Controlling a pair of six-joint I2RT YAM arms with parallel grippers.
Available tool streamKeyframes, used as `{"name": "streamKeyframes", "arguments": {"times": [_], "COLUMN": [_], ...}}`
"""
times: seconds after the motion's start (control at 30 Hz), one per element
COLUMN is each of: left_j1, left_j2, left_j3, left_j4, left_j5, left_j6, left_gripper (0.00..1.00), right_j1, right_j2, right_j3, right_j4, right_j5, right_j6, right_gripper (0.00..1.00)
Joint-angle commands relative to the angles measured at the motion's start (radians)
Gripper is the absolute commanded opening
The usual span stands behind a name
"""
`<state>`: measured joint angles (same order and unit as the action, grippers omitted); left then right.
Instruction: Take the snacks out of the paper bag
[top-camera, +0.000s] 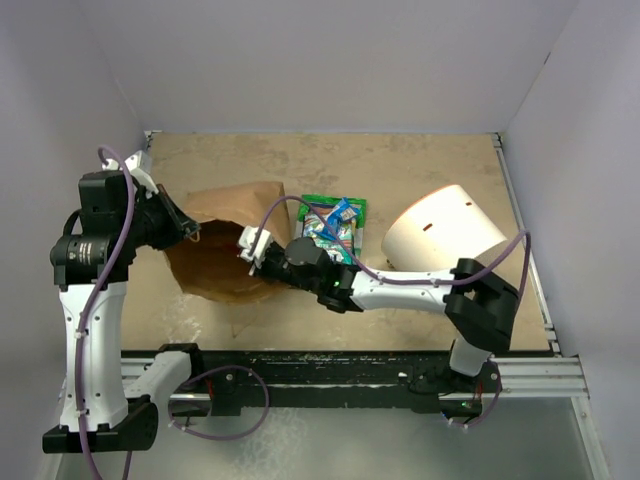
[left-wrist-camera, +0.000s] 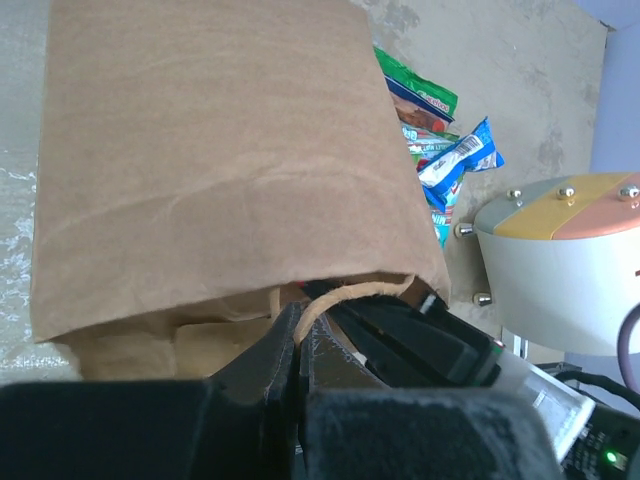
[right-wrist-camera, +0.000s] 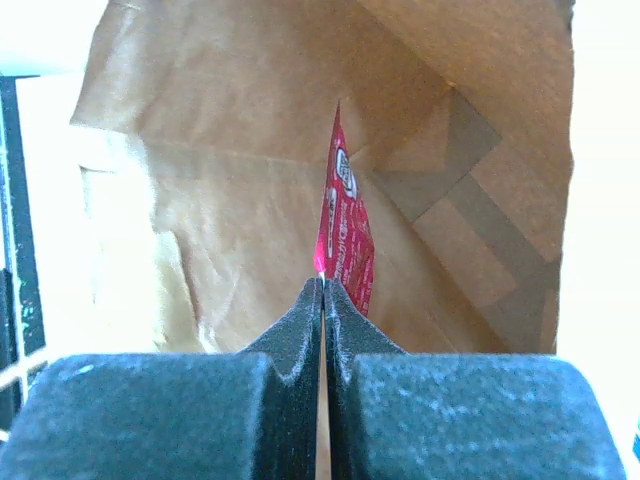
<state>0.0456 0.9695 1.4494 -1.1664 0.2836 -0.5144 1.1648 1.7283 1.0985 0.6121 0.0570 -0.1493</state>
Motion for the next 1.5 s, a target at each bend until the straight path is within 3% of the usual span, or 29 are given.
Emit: {"name": "streamKeyframes", "arguments": {"times": [0.0, 0.43, 0.93, 1.2, 1.47], "left_j1": [0.002, 0.002, 0.003, 0.002, 0.002], "left_j2": [0.011, 0.110, 0.262, 0.242, 0.233], "left_j3": [0.052, 0.178, 0.240, 0.237, 0.224], "left_j4": [0.044, -0.023, -0.070, -0.076, -0.080], "left_j5": [-0.032, -0.102, -0.231, -0.309, -0.322], "left_j6": [-0.029, -0.097, -0.194, -0.180, -0.171], "left_gripper": [0.00, 0.00, 0.00, 0.00, 0.00], "right_j1": [-0.001, 0.000, 0.000, -0.023, -0.067], "right_j2": [-0.103, -0.300, -0.477, -0.585, -0.629], "right_j3": [-0.012, 0.050, 0.116, 0.020, -0.109], "right_j4": [-0.036, -0.244, -0.339, -0.388, -0.435], "right_j5": [-0.017, -0.033, -0.010, 0.206, 0.223], "right_j6": [0.011, 0.007, 0.029, 0.032, 0.033], "right_gripper": [0.00, 0.00, 0.00, 0.00, 0.00]}}
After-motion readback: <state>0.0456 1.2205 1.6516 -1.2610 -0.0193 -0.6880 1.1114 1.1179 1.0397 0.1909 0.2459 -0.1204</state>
